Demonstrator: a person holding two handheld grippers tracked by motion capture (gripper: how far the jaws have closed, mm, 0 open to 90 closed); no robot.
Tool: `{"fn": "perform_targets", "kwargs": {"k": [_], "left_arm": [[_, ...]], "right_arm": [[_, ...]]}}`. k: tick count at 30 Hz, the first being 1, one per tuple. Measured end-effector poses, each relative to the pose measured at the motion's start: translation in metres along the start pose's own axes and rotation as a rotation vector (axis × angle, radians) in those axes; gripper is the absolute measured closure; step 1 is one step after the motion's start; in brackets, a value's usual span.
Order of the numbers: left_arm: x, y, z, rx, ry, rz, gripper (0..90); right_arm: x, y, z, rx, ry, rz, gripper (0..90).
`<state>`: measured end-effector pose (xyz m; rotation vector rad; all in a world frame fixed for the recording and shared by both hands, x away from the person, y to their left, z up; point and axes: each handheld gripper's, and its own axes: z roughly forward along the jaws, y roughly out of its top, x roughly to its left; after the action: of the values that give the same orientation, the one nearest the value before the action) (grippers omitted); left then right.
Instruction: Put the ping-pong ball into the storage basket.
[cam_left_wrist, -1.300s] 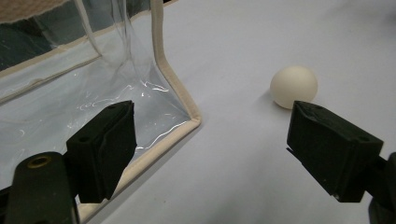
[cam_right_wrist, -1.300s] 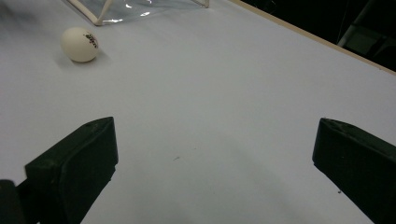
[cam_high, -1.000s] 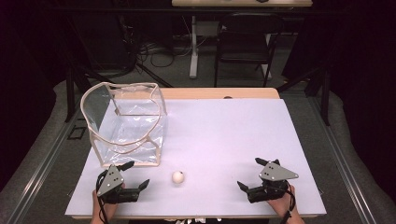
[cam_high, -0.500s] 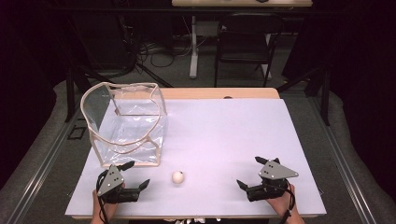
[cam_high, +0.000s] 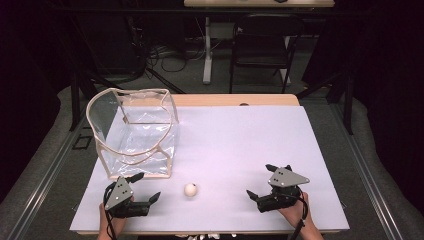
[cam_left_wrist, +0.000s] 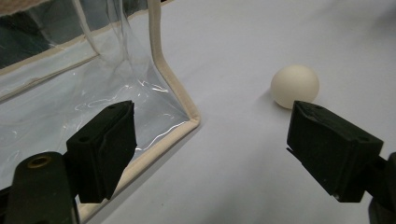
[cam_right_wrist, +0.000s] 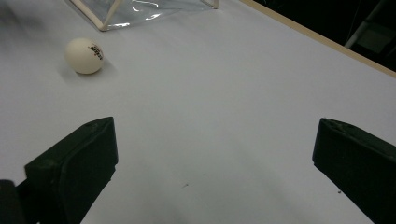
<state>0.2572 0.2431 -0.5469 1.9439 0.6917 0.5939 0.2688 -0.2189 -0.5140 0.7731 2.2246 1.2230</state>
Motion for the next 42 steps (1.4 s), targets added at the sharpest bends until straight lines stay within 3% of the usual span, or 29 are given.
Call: {"fn": "perform_targets", "kwargs": {"k": [20, 42], "left_arm": [[0.0, 0.0, 0.001, 0.002, -0.006, 0.005, 16.0], [0.0, -0.001, 0.003, 0.005, -0.011, 0.004, 16.0]], "right_arm": [[0.008, 0.026, 0.034, 0.051, 0.065, -0.028, 0.0], [0.016, 0.043, 0.065, 0.096, 0.117, -0.057, 0.0]]}}
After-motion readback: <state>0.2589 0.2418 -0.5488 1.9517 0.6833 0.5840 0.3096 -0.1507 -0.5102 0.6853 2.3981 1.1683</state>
